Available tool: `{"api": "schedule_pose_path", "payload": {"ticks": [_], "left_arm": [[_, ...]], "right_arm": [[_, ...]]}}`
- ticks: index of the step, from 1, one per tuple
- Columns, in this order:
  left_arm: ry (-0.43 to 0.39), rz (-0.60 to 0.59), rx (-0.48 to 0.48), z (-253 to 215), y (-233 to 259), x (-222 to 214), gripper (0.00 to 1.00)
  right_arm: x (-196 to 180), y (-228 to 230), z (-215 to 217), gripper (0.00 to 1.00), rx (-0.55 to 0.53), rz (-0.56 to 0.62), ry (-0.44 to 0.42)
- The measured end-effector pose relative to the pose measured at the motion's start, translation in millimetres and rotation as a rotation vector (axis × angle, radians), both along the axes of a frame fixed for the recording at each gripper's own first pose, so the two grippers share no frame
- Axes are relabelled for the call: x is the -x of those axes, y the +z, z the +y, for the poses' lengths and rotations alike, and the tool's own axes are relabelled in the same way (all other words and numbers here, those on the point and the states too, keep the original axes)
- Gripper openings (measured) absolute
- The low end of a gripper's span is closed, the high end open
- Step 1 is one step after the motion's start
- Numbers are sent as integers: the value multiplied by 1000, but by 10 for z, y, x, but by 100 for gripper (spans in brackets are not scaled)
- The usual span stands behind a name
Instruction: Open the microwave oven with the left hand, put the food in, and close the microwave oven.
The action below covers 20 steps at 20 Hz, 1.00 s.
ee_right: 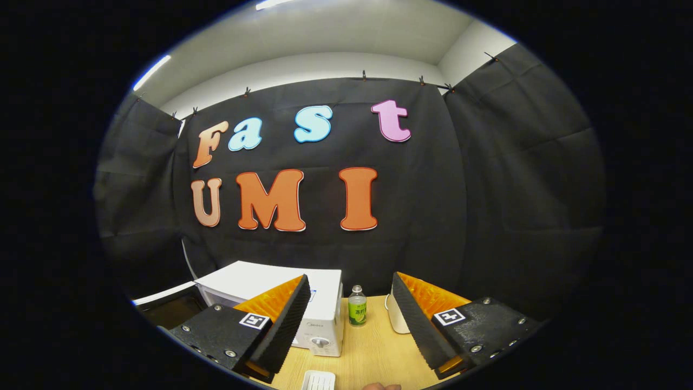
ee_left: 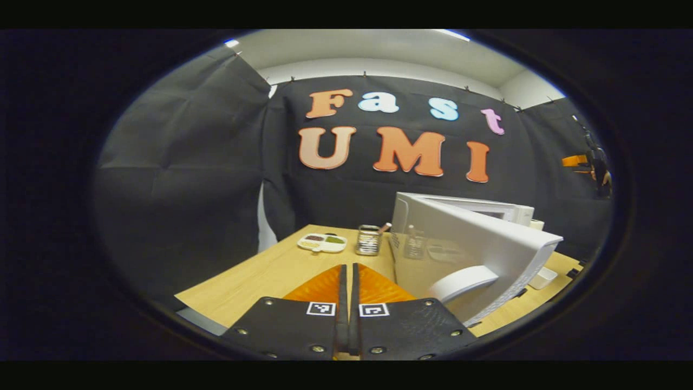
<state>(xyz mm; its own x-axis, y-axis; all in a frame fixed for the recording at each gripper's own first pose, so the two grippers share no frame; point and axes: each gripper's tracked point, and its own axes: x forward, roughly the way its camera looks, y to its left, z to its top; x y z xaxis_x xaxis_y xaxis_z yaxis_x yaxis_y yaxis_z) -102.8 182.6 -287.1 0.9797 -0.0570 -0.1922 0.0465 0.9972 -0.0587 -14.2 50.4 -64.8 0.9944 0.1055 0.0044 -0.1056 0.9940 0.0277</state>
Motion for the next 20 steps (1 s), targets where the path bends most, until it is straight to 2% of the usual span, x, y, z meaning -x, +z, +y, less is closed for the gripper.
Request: {"api": "schedule_pose_path", "payload": {"ticks": [5,15,20], "left_arm": [[-167,5,70,-683,44,115,0],[-439,31,60,-2035,-26,-58,1],[-496,0,49,-2514,76,-320,1]], "right_arm": [[-17,-42,104,95,-3,19,42],[70,21,-95,95,6,-1,4],[127,-1,-193,95,19,-3,-5]]}}
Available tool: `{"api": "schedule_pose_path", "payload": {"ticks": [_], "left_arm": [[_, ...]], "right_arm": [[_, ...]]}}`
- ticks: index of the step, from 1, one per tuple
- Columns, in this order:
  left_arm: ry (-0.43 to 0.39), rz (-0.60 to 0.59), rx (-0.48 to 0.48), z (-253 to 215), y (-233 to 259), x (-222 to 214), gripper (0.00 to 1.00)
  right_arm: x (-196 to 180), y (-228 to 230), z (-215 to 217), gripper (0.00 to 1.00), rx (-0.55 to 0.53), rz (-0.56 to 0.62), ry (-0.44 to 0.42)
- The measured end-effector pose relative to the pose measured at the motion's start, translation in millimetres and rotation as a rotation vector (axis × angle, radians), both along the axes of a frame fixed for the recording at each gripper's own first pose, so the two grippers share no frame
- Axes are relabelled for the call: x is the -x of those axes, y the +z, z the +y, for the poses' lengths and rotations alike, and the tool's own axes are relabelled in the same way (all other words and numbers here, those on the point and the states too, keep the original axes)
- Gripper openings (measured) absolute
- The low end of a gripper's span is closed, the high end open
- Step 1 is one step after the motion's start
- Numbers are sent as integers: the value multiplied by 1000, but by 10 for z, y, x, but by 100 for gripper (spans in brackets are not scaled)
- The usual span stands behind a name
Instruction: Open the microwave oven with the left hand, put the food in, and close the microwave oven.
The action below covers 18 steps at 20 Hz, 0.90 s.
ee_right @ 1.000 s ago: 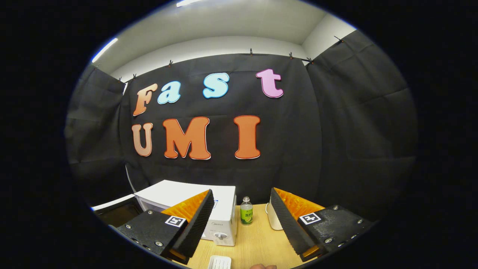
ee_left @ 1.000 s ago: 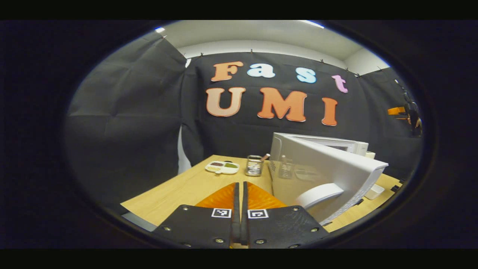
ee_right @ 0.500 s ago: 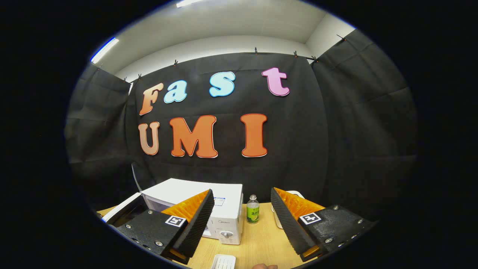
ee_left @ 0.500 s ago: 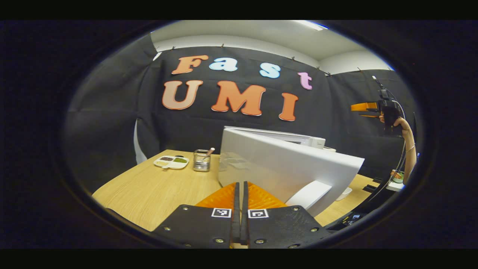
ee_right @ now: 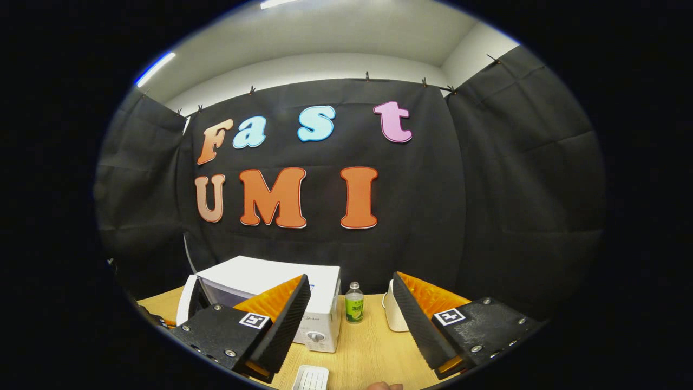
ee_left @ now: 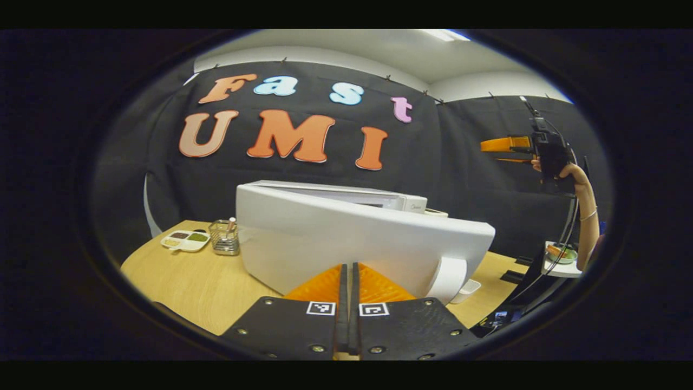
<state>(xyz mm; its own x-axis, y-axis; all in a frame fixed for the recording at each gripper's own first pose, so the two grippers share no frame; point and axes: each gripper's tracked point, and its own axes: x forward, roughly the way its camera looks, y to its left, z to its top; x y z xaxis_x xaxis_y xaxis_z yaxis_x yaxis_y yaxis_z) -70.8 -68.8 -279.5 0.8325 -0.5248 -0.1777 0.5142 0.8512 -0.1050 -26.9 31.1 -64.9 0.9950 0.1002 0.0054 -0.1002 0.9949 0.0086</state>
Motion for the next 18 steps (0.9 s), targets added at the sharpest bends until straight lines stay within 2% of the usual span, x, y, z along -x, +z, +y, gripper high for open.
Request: {"api": "schedule_pose_path", "payload": {"ticks": [5,9,14,18], "left_arm": [[14,-50,-59,-423,-27,-420,1],[59,-37,-73,-709,-197,-830,1],[143,-48,-104,-838,-269,-1236,1],[174,-59,-118,-946,-247,-1460,1]], "right_arm": [[12,-58,-201,95,-10,5,-26],[24,-124,-347,95,-6,11,-44],[-41,-246,-591,95,4,27,-93],[-96,-346,-702,95,-9,49,-106]]}}
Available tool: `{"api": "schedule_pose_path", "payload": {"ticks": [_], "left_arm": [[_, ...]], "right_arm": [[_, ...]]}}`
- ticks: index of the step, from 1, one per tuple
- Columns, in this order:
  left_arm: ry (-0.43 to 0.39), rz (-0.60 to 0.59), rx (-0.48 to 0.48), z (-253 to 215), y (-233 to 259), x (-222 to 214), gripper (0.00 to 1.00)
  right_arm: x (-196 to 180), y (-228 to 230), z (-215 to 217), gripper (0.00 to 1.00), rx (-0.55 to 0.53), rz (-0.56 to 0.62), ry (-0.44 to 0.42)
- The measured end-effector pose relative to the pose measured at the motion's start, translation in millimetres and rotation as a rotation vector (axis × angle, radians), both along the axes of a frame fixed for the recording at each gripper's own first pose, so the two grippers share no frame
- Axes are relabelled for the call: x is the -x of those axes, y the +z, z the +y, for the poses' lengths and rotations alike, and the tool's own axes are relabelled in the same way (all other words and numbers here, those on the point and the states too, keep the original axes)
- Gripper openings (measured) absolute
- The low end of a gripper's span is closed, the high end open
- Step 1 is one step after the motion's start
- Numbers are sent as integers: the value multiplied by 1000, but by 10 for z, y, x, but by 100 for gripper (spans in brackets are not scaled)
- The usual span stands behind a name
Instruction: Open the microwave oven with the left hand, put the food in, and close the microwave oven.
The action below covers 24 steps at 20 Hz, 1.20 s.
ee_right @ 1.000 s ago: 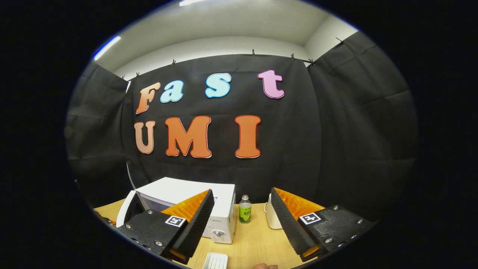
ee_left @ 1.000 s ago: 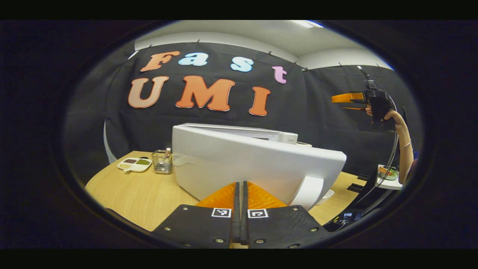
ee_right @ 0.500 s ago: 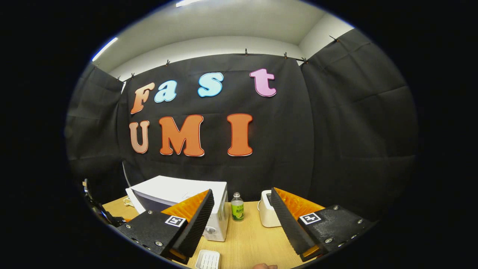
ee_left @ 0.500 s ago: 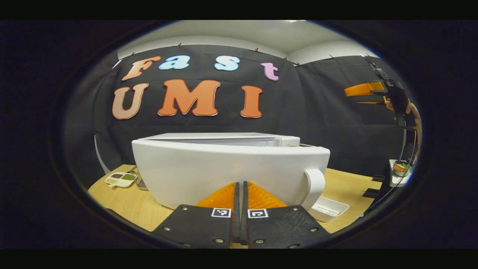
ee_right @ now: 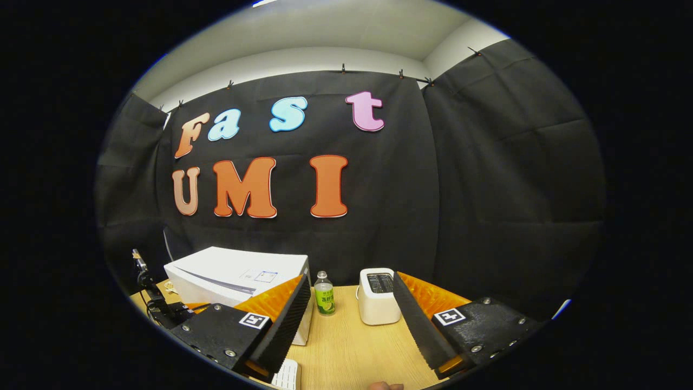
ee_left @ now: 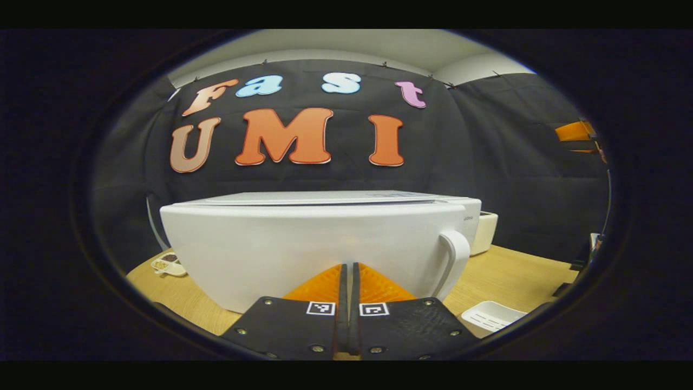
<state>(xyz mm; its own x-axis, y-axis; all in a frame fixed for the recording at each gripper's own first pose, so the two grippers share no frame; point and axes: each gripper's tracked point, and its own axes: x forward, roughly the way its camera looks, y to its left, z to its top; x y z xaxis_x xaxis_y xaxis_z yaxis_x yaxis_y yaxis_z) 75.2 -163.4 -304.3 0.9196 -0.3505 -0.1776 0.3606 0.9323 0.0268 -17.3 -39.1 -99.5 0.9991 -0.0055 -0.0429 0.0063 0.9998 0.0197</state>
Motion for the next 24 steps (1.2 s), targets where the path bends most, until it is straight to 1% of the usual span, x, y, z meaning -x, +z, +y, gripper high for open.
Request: {"api": "schedule_pose_path", "payload": {"ticks": [2,5,6,7,8,9,10,11,14,19,21,24], "left_arm": [[26,-3,-27,7,2,-63,1],[40,-28,-82,-35,21,-130,1],[54,11,-90,-26,-58,-42,1],[53,-15,-80,-54,5,-114,1],[56,30,-83,-28,-33,-81,1],[47,29,-63,-30,11,-83,5],[47,41,-55,-12,54,-85,0],[43,44,-47,2,129,-60,1],[17,33,-29,83,474,49,0],[5,17,26,444,1203,219,1],[36,-5,17,748,1500,250,0],[107,-47,-11,1220,1907,285,0]], "right_arm": [[-20,-33,-61,95,-5,1,-12],[-53,-70,-132,95,-6,3,-30],[-69,-82,-131,95,-9,7,-31],[-86,-102,-115,95,-12,13,-28],[-81,-118,-94,95,-13,16,-24],[-77,-135,-86,95,-14,21,-22],[-75,-137,-61,95,-16,23,-17],[-66,-125,-33,95,-16,22,-11],[-50,-76,33,95,-2,13,1],[-42,25,230,95,-7,2,38],[-43,58,326,95,-5,0,56],[-45,106,467,95,-13,-2,82]]}}
